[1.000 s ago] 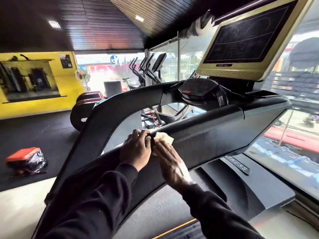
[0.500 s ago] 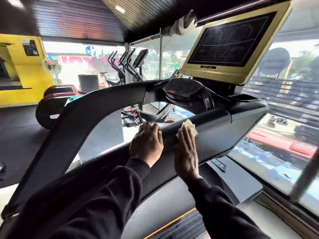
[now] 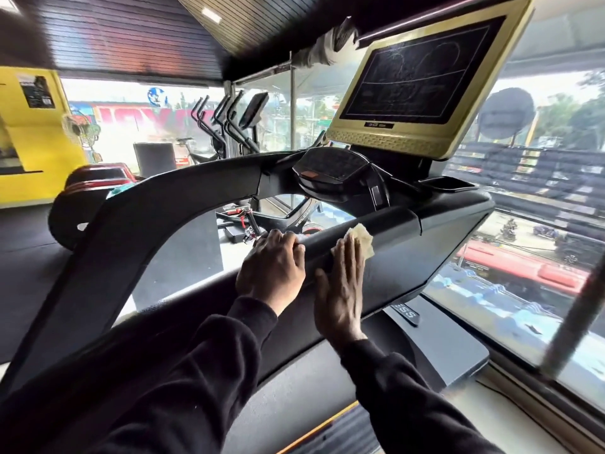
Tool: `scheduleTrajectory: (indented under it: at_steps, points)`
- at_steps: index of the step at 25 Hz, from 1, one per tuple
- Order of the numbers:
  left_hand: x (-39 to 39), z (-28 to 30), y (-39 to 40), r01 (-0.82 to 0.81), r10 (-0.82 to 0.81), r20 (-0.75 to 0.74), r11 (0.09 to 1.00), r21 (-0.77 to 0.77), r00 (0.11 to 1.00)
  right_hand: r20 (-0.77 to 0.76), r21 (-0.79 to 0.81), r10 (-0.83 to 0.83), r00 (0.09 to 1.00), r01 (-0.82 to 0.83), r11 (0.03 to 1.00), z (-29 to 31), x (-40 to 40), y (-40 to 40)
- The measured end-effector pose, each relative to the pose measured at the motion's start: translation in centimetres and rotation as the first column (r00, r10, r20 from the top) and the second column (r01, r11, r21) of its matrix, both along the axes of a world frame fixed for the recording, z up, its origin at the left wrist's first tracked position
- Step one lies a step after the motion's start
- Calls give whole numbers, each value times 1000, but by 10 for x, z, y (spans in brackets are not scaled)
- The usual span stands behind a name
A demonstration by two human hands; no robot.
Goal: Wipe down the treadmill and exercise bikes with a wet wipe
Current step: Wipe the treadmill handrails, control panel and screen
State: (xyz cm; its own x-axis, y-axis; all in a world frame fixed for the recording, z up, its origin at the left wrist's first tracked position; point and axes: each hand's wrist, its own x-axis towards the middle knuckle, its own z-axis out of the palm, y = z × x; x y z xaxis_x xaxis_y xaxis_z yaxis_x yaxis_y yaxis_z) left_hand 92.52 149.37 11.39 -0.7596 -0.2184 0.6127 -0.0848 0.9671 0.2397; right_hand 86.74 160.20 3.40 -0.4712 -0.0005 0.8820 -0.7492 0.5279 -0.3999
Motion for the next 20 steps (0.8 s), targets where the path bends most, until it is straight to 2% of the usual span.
scheduleTrajectory:
  at_steps: [3, 4, 5, 6, 8, 9, 11, 13, 14, 16, 18, 19, 20]
  points:
    - [-17, 9, 17, -40, 39, 50, 999, 15, 998, -149, 275, 224, 963, -177, 945, -15, -2, 23]
    - [-23, 10, 26, -54, 53, 59, 999, 10, 997, -204, 348, 274, 940, -192, 918, -14, -18, 44]
    - [-30, 12, 35, -68, 68, 66, 998, -4, 995, -229, 357, 274, 934, -182, 916, -11, -36, 63]
    - [-37, 13, 44, -81, 82, 72, 997, -15, 994, -215, 297, 229, 949, -160, 941, -6, -54, 75]
    - [-53, 18, 59, -109, 111, 82, 994, -25, 990, -81, 88, 102, 991, -95, 992, 4, -73, 79]
    - [-59, 19, 66, -121, 123, 88, 992, -27, 989, -19, 35, 84, 996, -83, 996, 7, -69, 71]
    - [-68, 22, 77, -146, 147, 96, 989, -18, 984, -24, 114, 180, 983, -176, 978, -2, -54, 61]
    - [-72, 22, 86, -174, 174, 88, 985, -4, 981, -147, 303, 335, 931, -280, 911, -13, -63, 85]
    - [-72, 21, 89, -186, 186, 67, 982, -6, 980, -208, 345, 371, 905, -287, 894, -13, -79, 104]
    - [-76, 18, 92, -218, 218, 20, 976, -30, 976, -235, 250, 308, 922, -249, 936, -6, -109, 128]
    - [-82, 16, 102, -225, 226, 9, 972, -64, 974, -101, 43, 204, 974, -201, 979, 4, -115, 123]
    - [-87, 16, 107, -214, 216, 10, 974, -80, 976, -39, -11, 194, 980, -194, 981, 6, -106, 112]
    - [-93, 16, 115, -201, 203, 12, 975, -91, 979, -19, 5, 218, 976, -218, 976, 4, -96, 105]
